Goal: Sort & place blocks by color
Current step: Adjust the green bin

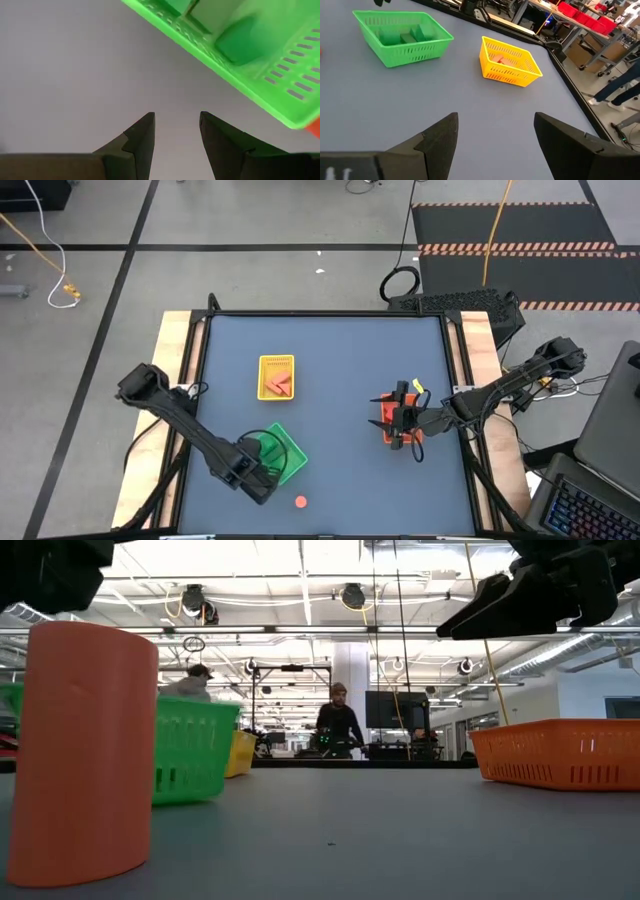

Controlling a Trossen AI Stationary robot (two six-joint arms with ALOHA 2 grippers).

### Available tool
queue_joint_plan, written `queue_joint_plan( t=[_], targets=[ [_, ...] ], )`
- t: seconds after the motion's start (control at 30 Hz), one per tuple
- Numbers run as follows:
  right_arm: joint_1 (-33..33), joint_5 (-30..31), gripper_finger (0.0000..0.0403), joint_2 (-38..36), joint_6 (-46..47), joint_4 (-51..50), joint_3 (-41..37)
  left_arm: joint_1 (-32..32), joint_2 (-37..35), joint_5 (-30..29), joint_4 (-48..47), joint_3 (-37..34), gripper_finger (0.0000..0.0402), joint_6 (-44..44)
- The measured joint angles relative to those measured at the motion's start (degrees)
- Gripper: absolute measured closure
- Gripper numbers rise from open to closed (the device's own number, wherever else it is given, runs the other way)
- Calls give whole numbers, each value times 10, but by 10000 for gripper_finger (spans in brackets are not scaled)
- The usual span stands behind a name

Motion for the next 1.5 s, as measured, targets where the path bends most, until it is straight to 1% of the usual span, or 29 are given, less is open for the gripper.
queue_joint_plan(
  t=[0.1,0.17,0.33,0.4,0.47,0.6,0.73,1.1,1.37,1.5],
  targets=[
    [0,0,149,0,2,0,0,0,-18,-19,0,0,243,-19],
    [0,0,149,0,2,0,0,0,-31,-54,4,0,243,-45],
    [0,0,149,0,2,0,0,1,-54,-166,46,1,243,-128],
    [0,0,149,0,2,0,0,2,-53,-181,50,1,243,-142],
    [0,0,149,0,2,0,0,3,-47,-178,50,1,243,-151],
    [0,0,149,0,1,-3,0,4,-30,-153,39,0,243,-180],
    [0,0,149,0,0,-10,0,3,-25,-150,44,0,243,-211],
    [0,0,149,0,0,-21,0,4,-26,-148,54,1,243,-228],
    [0,0,149,0,0,-37,0,4,-20,-123,54,0,243,-232],
    [0,0,149,0,0,-37,0,5,3,-103,57,-5,243,-231]
  ],
)
